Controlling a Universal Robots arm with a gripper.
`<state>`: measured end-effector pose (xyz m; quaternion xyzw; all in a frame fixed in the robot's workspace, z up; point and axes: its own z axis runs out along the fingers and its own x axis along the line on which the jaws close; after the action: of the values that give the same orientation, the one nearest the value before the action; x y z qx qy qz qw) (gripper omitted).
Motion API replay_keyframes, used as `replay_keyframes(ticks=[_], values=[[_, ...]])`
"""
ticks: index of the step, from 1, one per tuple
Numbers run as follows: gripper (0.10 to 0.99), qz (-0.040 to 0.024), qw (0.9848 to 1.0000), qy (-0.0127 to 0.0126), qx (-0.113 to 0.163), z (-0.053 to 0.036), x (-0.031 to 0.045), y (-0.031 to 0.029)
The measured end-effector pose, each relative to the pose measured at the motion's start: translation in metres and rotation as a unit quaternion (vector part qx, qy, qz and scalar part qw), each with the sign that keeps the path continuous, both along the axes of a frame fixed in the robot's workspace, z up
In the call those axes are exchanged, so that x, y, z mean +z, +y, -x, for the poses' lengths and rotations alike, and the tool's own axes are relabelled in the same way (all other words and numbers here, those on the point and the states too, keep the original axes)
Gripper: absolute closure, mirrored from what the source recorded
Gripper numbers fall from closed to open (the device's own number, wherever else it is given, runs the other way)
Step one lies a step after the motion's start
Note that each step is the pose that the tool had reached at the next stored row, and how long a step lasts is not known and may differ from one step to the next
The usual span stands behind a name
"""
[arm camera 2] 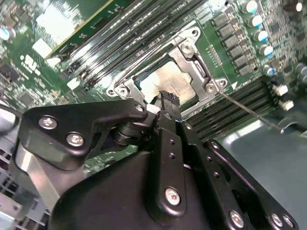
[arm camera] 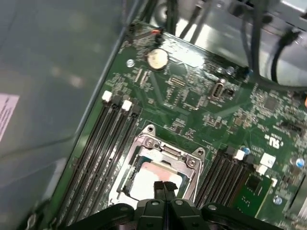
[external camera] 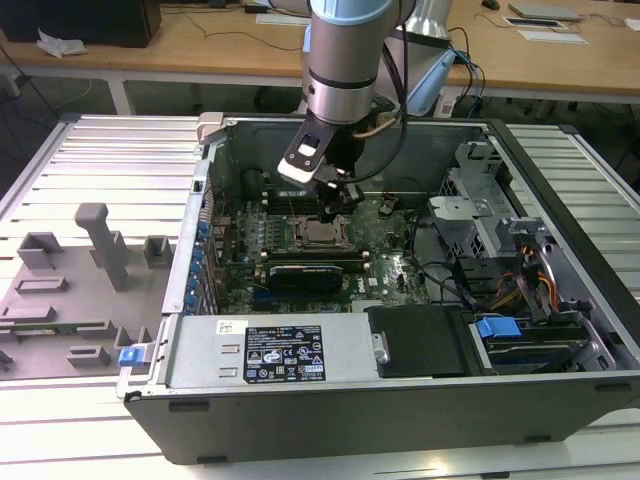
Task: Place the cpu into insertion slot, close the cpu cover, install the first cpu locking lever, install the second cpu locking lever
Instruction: 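Close the cpu cover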
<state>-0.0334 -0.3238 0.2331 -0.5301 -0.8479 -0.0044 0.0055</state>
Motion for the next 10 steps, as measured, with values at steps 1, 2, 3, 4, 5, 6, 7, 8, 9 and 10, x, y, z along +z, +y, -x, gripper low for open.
replay_keyframes(ticks=[1, 2, 3, 4, 5, 6, 7, 8, 9, 10], values=[[0.98, 0.0001, 0.9999, 0.0, 0.015, 0.0, 0.0, 0.0], [0.98, 0.0002, 0.9996, 0.0, 0.028, 0.0, 0.0, 0.0], [0.98, 0.0003, 0.9993, 0.0, 0.037, 0.0, -0.0001, 0.0], [0.98, 0.0004, 0.9986, 0.0, 0.052, 0.0, -0.0001, 0.0], [0.98, 0.0006, 0.9974, 0.0, 0.072, 0.0, -0.0001, 0.0], [0.98, 0.0007, 0.9952, 0.0, 0.097, 0.0, -0.0002, 0.0], [0.98, 0.0009, 0.9931, 0.0, 0.117, 0.0, -0.0002, 0.0], [0.98, 0.001, 0.9919, 0.0, 0.127, 0.0, -0.0002, 0.0], [0.98, 0.001, 0.9907, 0.0, 0.136, 0.0, -0.0002, 0.0], [0.98, 0.0011, 0.989, 0.0, 0.148, 0.0, -0.0002, 0.0]])
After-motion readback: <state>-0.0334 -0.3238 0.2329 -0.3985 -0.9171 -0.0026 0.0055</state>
